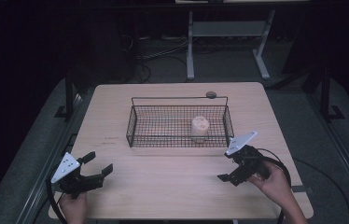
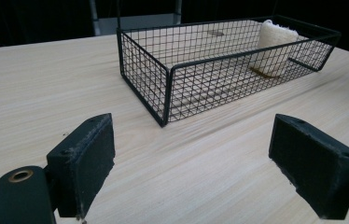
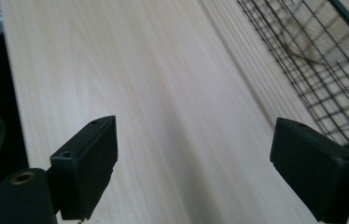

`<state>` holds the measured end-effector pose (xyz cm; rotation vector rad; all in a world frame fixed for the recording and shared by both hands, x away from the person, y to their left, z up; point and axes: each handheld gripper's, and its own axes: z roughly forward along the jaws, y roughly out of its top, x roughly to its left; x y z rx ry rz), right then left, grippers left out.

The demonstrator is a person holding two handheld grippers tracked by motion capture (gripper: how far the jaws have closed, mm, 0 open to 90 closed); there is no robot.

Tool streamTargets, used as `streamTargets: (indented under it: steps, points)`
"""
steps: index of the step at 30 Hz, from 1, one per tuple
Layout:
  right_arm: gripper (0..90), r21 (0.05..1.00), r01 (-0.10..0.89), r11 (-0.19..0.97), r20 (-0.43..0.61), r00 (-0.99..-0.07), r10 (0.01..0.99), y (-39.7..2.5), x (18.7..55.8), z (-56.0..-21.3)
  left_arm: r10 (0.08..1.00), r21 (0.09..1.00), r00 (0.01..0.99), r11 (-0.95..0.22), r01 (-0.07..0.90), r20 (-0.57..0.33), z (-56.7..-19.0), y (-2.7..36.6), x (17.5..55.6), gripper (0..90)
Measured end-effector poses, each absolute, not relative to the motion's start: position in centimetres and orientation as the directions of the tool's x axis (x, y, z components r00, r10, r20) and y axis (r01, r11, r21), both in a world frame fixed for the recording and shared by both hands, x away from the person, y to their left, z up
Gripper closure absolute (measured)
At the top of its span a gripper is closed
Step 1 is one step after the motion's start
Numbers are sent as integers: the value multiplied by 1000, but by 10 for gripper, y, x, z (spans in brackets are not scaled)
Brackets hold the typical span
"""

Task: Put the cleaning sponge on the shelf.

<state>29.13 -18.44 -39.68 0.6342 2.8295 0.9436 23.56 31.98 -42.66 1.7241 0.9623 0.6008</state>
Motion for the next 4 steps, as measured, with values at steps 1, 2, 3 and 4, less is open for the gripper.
streamTargets:
  steps: [1, 2, 3, 4]
  points:
    - [144, 599, 351, 720, 43, -912, 409, -185, 287, -399, 831, 937, 554, -154, 315, -49, -426, 320, 235, 138]
    - [140, 605, 343, 719, 38, -914, 405, -185, 283, -401, 832, 937, 553, -155, 313, -47, -426, 320, 234, 138]
    - [138, 612, 340, 714, 38, -915, 402, -185, 279, -404, 834, 938, 550, -152, 312, -48, -426, 320, 234, 138]
    - [139, 612, 339, 715, 47, -918, 395, -185, 276, -407, 835, 939, 548, -150, 310, -48, -425, 320, 233, 138]
